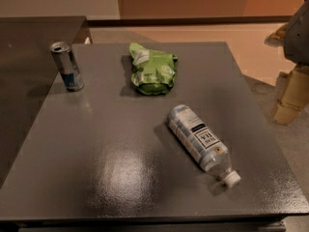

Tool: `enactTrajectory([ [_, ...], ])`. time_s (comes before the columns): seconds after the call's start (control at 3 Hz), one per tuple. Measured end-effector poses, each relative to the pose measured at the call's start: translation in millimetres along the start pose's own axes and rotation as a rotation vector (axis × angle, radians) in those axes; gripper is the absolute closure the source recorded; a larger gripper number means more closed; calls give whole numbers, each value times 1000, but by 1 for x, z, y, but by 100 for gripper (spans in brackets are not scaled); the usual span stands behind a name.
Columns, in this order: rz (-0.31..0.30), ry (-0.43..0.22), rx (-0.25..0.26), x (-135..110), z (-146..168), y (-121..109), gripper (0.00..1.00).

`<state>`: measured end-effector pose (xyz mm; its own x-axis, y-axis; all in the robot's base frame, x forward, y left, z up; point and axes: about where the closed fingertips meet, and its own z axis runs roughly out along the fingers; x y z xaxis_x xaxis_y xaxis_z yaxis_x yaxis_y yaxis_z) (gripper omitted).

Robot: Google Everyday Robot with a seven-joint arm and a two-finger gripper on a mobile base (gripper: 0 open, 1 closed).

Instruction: Pick blue plastic bottle

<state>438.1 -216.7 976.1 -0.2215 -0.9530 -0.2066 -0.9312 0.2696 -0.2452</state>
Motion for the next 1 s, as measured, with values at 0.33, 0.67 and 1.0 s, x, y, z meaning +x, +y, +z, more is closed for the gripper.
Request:
enactTrajectory([
  [0.33, 0, 0, 0, 0, 0, 0, 0],
  [0.67, -20, -1, -27, -9, 2, 12, 0],
  [1.0, -10, -2, -72, -30, 11, 42, 0],
])
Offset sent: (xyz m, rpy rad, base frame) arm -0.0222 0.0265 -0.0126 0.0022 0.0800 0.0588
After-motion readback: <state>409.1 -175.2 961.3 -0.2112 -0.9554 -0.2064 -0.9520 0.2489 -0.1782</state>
